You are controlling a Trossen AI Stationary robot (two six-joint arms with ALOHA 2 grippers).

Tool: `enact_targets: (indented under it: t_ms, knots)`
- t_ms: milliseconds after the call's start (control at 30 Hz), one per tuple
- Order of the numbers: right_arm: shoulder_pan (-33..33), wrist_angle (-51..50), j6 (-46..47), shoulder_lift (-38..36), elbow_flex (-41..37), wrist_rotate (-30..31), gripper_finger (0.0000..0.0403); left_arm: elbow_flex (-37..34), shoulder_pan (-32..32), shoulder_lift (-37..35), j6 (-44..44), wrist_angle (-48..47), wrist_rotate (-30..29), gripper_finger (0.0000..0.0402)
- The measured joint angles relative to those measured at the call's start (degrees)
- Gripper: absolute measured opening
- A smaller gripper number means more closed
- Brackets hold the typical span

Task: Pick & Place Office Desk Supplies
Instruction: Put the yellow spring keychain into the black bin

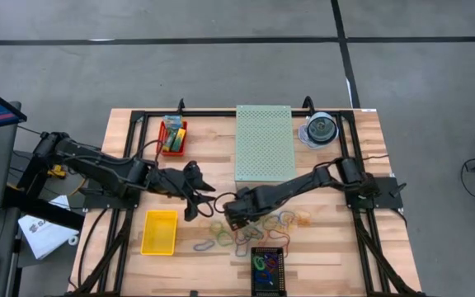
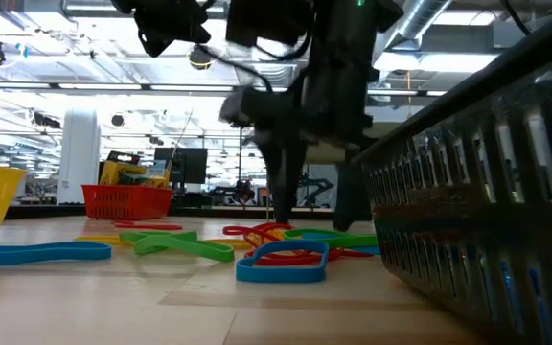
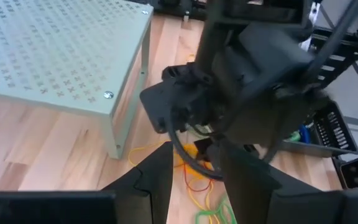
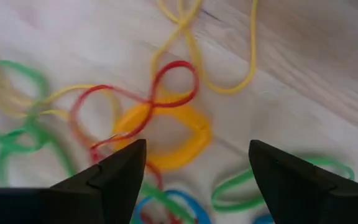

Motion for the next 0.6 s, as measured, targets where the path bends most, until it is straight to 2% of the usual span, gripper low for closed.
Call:
enact_targets:
  t_ms: [367, 467, 600]
  knots:
    - [-0.15, 0.19, 0.75, 0.61, 0.04, 0.36, 0.0276, 0.00, 0.00, 0.02, -0.02, -0.13, 0.06, 0.0127]
    - [-0.27, -0.05, 0.55, 0.61, 0.01, 1.09, 0.0254, 0.00, 0.00, 0.02, -0.05, -0.15, 1.07, 0.0127]
    - [-0.40, 0.67, -0.16, 0.63, 0.01, 2.05, 0.0197, 0.00, 0.00, 0.02, -0.80, -0.21, 1.35, 0.0127]
